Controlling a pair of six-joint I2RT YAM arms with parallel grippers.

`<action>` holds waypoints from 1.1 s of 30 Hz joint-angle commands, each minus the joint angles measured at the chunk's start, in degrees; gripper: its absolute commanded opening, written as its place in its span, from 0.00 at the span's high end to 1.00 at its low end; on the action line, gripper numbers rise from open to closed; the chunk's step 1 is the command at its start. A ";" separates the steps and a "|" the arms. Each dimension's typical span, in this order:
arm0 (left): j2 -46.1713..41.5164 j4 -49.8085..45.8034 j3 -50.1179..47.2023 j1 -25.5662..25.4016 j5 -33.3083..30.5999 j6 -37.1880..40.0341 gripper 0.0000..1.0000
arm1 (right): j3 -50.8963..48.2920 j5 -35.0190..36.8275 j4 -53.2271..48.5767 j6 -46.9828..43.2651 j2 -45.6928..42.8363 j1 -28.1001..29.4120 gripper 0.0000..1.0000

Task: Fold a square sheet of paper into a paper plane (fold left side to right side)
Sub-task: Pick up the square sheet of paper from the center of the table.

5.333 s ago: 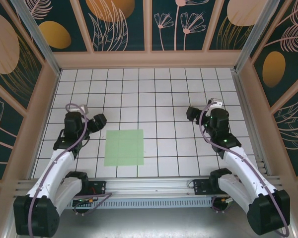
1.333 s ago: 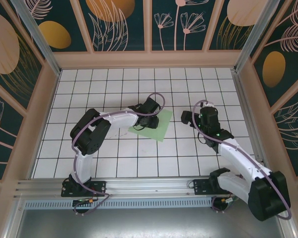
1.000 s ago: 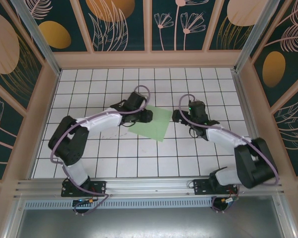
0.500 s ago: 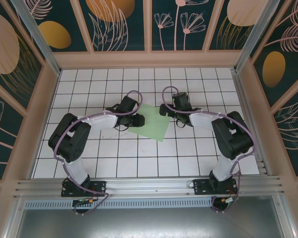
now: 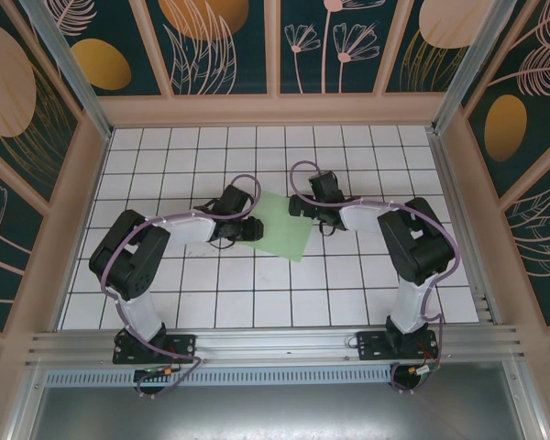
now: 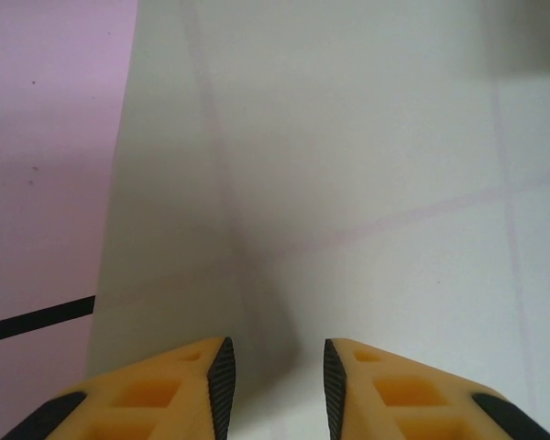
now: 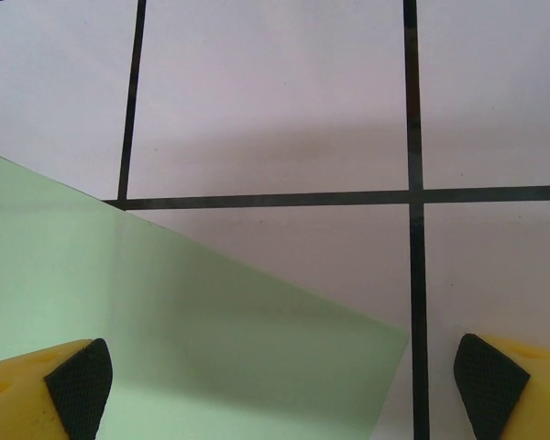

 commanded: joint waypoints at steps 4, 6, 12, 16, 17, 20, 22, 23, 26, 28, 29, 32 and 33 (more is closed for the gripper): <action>0.67 0.16 -1.58 -0.14 0.42 -0.67 0.66 | 1.01 -6.05 -1.63 1.56 2.50 3.38 0.02; 0.61 0.29 -1.57 -0.11 0.42 -0.89 0.67 | 1.06 -6.75 -1.74 1.74 2.35 4.03 0.03; 0.40 1.06 -1.59 -0.15 0.83 -1.09 0.68 | 1.71 -7.77 -2.01 2.12 2.07 6.31 0.05; -0.04 1.89 -1.98 -0.14 1.15 -1.35 0.68 | 2.56 -7.99 -2.25 2.32 2.40 7.65 0.08; -0.18 2.12 -2.09 -0.11 1.29 -1.43 0.68 | 2.77 -7.86 -2.55 2.31 2.41 7.92 0.10; -0.76 2.74 -2.40 -0.10 1.38 -1.62 0.68 | 2.95 -7.79 -3.04 2.26 2.38 8.23 0.16; -1.30 3.29 -2.57 -0.19 1.64 -1.71 0.68 | 3.05 -7.84 -3.28 1.92 2.09 8.27 0.23; -1.57 3.55 -2.62 -0.08 1.73 -1.71 0.68 | 3.06 -7.80 -3.38 1.72 1.89 8.26 0.27; -2.72 4.19 -2.71 -0.11 2.17 -1.76 0.67 | 2.92 -7.69 -3.09 1.30 0.93 8.22 0.37; -3.63 4.45 -2.52 -0.13 2.43 -1.72 0.66 | 2.68 -7.99 -2.43 0.97 0.22 8.20 0.43; -4.03 4.46 -2.39 -0.10 2.52 -1.79 0.66 | 2.51 -8.04 -2.13 0.82 -0.06 8.21 0.46; -4.50 4.47 -1.94 -0.13 2.94 -1.79 0.64 | 1.58 -8.46 -0.83 0.64 -1.10 7.91 0.52; -6.43 4.46 -1.81 -0.14 2.97 -1.72 0.63 | 1.20 -8.69 -0.29 0.64 -1.54 7.78 0.54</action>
